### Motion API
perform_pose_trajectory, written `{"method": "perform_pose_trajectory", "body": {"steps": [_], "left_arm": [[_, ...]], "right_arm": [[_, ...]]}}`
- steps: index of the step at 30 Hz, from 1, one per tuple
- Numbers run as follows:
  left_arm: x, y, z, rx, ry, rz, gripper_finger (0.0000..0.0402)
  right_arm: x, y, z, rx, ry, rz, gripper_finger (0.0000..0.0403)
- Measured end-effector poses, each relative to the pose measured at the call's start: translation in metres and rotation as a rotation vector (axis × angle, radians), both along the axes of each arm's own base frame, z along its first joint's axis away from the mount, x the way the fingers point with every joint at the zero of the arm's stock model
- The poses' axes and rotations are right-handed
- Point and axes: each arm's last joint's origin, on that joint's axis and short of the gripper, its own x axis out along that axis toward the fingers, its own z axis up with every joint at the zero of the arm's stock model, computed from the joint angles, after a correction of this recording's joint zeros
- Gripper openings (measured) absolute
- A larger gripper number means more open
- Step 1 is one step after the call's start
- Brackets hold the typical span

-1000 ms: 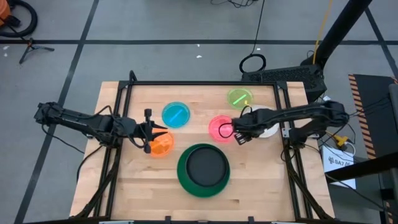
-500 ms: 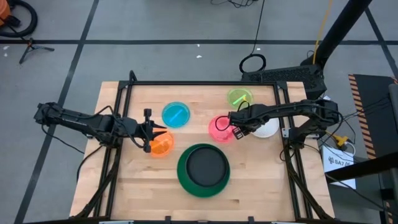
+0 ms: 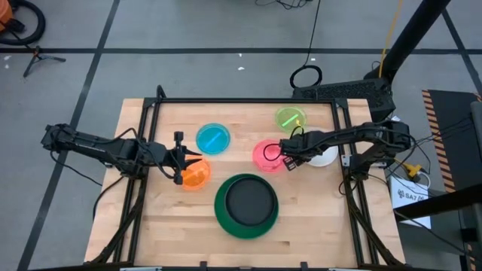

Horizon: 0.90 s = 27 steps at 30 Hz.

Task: Stack plastic plates
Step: Stack the white plate on top of the black plate

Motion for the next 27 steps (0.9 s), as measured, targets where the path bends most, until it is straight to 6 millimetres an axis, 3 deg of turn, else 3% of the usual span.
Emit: {"method": "perform_pose_trajectory", "body": {"steps": [8,20,27], "left_arm": [[0.0,0.0,0.0001,-0.004,-0.001,0.002,0.0076],[0.0,0.0,0.0001,-0.003,-0.001,0.001,0.0076],[-0.0007,0.0001,-0.0012,-0.003,0.015,0.002,0.0076]], "right_arm": [[-0.0023,0.0012,-0.0053,-0.005,-0.018,0.001,0.0116],[-0.0014,0.0011,-0.0061,-0.007,-0.028,-0.002,0.001],[0.005,0.0089,0.0016,0.001,-0.024,0.018,0.0011]]}}
